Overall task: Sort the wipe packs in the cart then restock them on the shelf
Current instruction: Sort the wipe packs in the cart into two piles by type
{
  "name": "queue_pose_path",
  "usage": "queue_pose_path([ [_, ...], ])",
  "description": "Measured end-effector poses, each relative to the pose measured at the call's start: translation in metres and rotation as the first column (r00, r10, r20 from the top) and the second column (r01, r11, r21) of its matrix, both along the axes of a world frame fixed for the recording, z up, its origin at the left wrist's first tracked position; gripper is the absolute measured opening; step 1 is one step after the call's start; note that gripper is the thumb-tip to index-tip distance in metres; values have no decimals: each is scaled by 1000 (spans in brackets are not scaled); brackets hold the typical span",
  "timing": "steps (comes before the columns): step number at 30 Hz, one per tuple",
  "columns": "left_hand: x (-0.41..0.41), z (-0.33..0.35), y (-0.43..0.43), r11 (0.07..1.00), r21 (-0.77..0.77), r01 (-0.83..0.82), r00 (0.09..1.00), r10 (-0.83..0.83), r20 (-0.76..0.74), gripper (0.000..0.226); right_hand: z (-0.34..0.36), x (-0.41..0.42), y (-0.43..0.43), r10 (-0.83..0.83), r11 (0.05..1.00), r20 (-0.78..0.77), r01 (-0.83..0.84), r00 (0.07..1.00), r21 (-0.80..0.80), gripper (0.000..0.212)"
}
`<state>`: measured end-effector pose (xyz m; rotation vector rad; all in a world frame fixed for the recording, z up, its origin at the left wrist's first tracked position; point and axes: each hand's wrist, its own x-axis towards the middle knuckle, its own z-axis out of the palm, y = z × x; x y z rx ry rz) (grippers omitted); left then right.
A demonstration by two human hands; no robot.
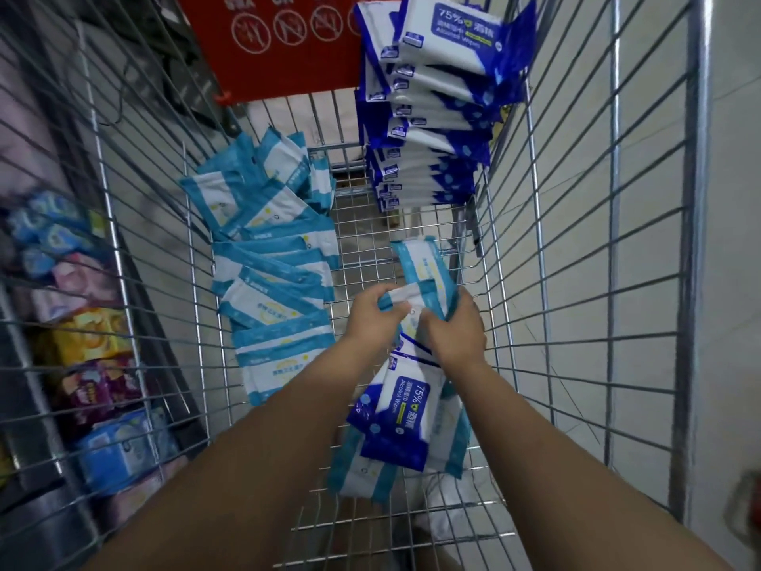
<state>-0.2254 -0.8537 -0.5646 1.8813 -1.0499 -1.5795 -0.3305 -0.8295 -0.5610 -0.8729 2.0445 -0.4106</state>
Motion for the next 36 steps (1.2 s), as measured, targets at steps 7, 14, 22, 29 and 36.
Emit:
queue_pose_path([
  [7,26,11,-7,981,11,-195,978,195,-74,8,7,11,2,86,994,-49,-89,995,-62,57],
  [14,50,54,-11,879,143,-456,726,460,-512,11,40,51,-16,-263,923,607,379,750,-69,45],
  [22,108,65,52,754,316,-575,643,656,-395,11,41,79,-24,-395,919,850,171,348,356,20],
  [29,125,21,102,945,92,-313,862,242,445,26,24,102,-2,-213,965,605,68,767,253,19],
  [36,129,32,78,962,-169,-215,700,272,660,6,22,96,6,-262,963,618,162,741,215,42],
])
